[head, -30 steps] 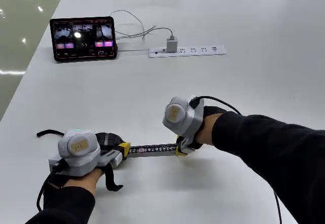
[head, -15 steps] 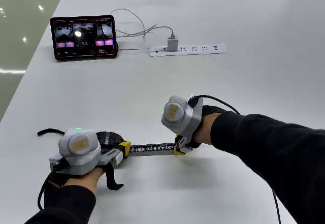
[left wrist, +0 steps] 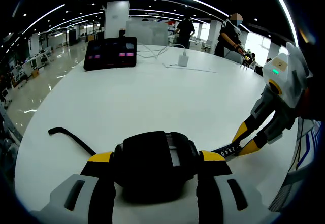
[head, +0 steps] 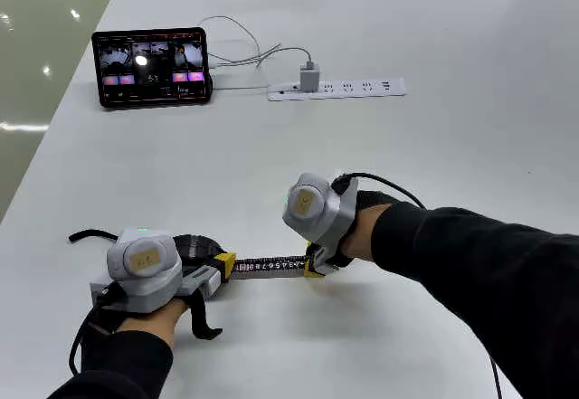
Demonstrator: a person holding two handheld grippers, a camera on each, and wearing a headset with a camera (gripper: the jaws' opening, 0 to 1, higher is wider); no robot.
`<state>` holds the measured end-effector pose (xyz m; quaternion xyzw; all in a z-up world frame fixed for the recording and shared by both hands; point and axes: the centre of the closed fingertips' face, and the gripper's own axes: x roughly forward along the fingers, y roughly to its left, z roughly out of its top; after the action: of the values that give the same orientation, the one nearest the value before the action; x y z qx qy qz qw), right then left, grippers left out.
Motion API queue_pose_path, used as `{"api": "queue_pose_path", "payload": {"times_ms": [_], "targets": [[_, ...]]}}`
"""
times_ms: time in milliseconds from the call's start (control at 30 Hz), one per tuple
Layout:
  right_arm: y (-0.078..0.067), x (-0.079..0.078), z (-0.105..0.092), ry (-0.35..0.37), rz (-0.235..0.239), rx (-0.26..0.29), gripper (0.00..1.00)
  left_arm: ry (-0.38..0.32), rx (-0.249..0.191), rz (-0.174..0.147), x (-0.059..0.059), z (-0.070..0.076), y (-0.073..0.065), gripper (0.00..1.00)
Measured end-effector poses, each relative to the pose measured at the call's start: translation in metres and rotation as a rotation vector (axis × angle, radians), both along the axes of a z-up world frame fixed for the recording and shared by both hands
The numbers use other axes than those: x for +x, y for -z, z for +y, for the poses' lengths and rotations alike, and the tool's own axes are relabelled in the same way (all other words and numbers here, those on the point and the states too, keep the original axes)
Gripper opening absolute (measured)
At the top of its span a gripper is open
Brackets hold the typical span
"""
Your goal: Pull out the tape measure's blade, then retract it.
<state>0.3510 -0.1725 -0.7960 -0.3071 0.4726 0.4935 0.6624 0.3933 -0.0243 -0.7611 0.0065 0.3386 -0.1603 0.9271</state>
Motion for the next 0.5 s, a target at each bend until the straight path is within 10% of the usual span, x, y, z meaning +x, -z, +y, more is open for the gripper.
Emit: {"api": "queue_pose_path", "payload": {"times_ms": [500], "targets": [[-0.0009,0.0007,0.0098,0.012,-0.006,0.024,0.08,0.001,0.0,0.001,0.0004,0.0004,0.0,0.6]]}}
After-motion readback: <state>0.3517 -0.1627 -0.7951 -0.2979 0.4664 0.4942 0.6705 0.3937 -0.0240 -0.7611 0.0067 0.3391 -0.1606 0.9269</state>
